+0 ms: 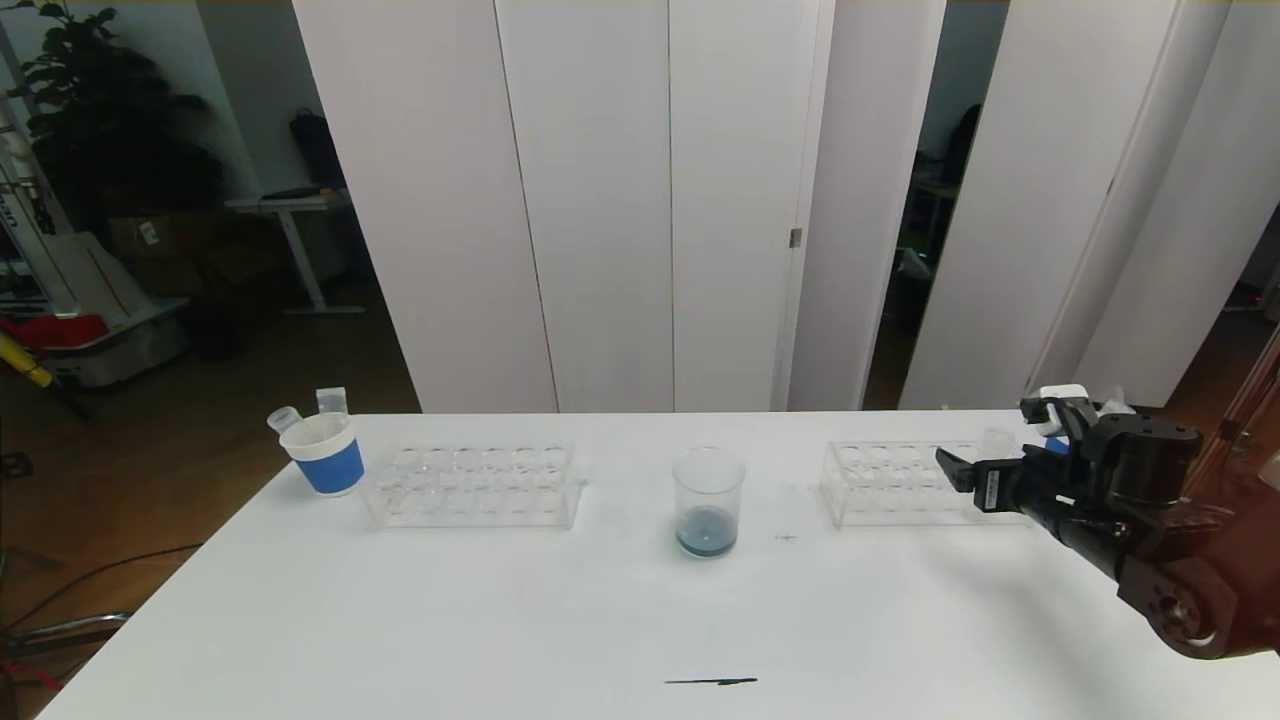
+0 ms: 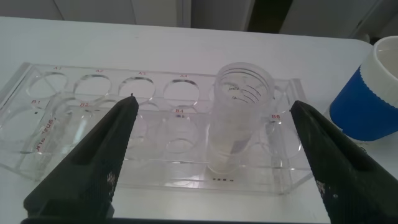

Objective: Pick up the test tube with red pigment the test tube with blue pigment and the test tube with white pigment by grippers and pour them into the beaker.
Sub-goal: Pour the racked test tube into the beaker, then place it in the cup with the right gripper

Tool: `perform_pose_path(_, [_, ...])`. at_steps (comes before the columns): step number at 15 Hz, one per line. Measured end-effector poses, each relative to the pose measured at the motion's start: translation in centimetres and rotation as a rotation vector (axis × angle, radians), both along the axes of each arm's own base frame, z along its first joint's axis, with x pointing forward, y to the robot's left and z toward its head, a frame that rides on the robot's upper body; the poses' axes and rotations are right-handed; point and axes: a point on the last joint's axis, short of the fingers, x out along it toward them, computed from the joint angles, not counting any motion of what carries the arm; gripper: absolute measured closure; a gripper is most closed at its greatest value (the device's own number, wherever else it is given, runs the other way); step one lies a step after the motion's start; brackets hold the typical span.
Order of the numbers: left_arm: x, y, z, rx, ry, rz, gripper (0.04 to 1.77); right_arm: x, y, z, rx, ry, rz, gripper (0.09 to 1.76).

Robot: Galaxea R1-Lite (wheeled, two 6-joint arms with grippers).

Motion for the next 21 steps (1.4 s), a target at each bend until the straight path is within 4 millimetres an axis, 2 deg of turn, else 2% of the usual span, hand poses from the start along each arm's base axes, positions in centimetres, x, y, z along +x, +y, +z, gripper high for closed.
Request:
perform_pose_path(12, [0.0, 0.0, 0.0, 0.0, 0.0, 0.0, 0.06, 1.5, 0.1, -0.8, 0.002, 0.0, 0.0, 0.1])
perform_pose_path(13, [0.0, 0.0, 0.0, 0.0, 0.0, 0.0, 0.06, 1.6, 0.1, -0.8, 0.003, 0.0, 0.0, 0.2])
perform_pose_path(14, [0.0, 0.0, 0.0, -0.001, 0.0, 0.0, 0.06, 1.6, 0.1, -0.9, 0.003, 0.0, 0.0, 0.44])
perform_pose_path(16, [0.0, 0.0, 0.0, 0.0, 0.0, 0.0, 0.06, 1.8, 0.0, -1.1, 0.002, 0.004, -0.005, 1.29])
perform_pose_path(17, [0.0, 0.0, 0.0, 0.0, -0.002, 0.0, 0.06, 1.8, 0.1, -1.2, 0.001, 0.005, -0.003, 1.42])
perform_pose_path(19, [0.0, 0.0, 0.0, -0.001, 0.0, 0.0, 0.06, 1.8, 0.2, -1.3, 0.004, 0.01, 0.0, 1.16])
perform_pose_path(21, [0.0, 0.0, 0.0, 0.0, -0.001, 0.0, 0.06, 1.8, 0.2, -1.3, 0.008, 0.009, -0.001, 1.25])
